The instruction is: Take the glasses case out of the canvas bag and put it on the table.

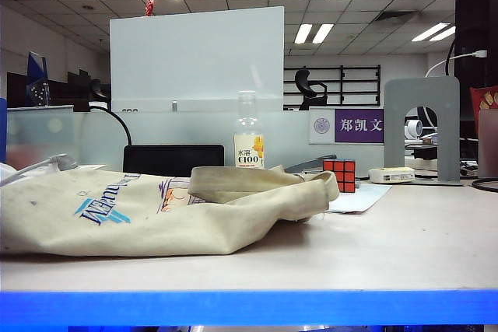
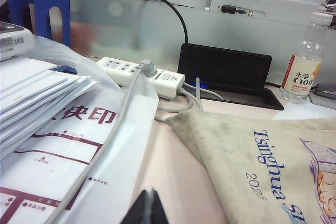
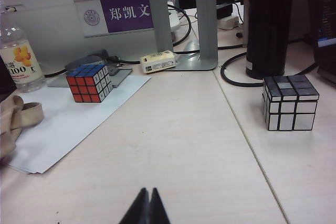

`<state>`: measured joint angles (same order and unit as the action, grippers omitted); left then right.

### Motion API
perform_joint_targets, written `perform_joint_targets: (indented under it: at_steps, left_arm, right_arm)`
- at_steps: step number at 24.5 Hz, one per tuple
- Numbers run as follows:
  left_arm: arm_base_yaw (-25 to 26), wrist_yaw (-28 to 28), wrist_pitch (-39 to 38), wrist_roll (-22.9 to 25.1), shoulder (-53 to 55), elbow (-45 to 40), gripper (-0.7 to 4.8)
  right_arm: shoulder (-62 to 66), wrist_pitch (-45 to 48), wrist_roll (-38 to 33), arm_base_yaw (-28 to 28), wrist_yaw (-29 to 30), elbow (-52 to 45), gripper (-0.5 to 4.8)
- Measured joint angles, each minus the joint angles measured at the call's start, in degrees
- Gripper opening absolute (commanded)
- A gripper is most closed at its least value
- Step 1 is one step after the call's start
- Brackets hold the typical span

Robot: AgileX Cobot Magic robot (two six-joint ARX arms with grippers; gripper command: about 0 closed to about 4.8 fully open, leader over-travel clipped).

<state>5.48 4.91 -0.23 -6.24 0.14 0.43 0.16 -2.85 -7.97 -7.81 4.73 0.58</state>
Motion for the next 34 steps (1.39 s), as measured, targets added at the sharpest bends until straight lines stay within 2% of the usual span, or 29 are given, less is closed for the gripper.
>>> perform_joint_targets:
  at_steps: [7,8,10,12,15,18,19,20,21,22,23,26,28,31,34]
  left_arm:
    - [0.0,-0.61,-0.02,-0.2,0.0,0.0,-0.05]
    - [0.0,-0.39,-0.02,-1.97,0.0,0.0,-0.05]
    - [-0.07,4.28,-0.02,-7.02,0.11,0.42,-0.05]
    - [-2.23,6.71,0.09,-7.23,2.75,4.31,-0.05]
    - [-7.82,2.05,3.34,-6.16,15.98,13.79,-0.05]
    - [-18.45,0.83,6.25,-6.01,44.89,28.06,-0.05]
    - [-20.85,0.9,5.99,-5.51,51.95,32.85,0.3]
    - [-24.74,2.43,5.6,-3.23,65.2,42.53,1.06]
    - [-26.51,3.39,4.24,-2.34,71.28,47.67,2.58]
    - [-28.92,4.81,-0.15,-1.86,80.11,56.19,3.18]
    - [-29.94,5.35,-2.14,-1.53,84.85,60.81,3.38]
    - [-32.81,5.64,-21.29,0.26,102.75,83.6,3.39]
    - [-32.87,4.42,-35.91,0.33,110.12,93.39,3.4]
    - [-32.72,-1.62,-50.36,2.47,114.09,96.0,3.41]
    - [-32.72,-2.14,-60.02,3.08,114.16,96.08,3.41]
  right_arm:
    - [0.0,-1.86,-0.26,0.0,0.0,0.0,-0.07]
    - [0.0,-1.84,-1.66,0.0,0.0,0.0,-0.07]
    - [0.0,-1.81,-4.85,0.0,0.02,0.0,-0.07]
    - [0.0,-2.03,-7.98,0.0,0.7,0.17,-0.07]
    - [0.0,-2.23,-11.56,0.0,3.15,1.9,-0.07]
    - [0.0,-2.23,-15.98,0.09,5.75,3.39,-0.07]
    - [0.0,-2.23,-17.25,0.11,5.81,3.43,-0.07]
    - [0.0,-2.23,-19.17,0.09,5.97,3.54,-0.07]
    - [0.0,-2.25,-20.46,0.09,6.12,3.58,-0.07]
    - [0.0,-2.29,-22.56,0.09,7.63,3.58,-0.07]
    - [0.0,-2.21,-23.23,0.09,8.9,3.61,-0.07]
    - [0.0,-1.75,-27.06,0.11,13.66,3.63,-0.07]
    - [0.0,-0.9,-29.22,0.31,15.5,3.65,-0.07]
    - [0.0,-0.46,-29.99,4.35,15.67,3.69,-0.07]
    - [0.0,-0.07,-29.66,8.0,15.69,3.69,-0.07]
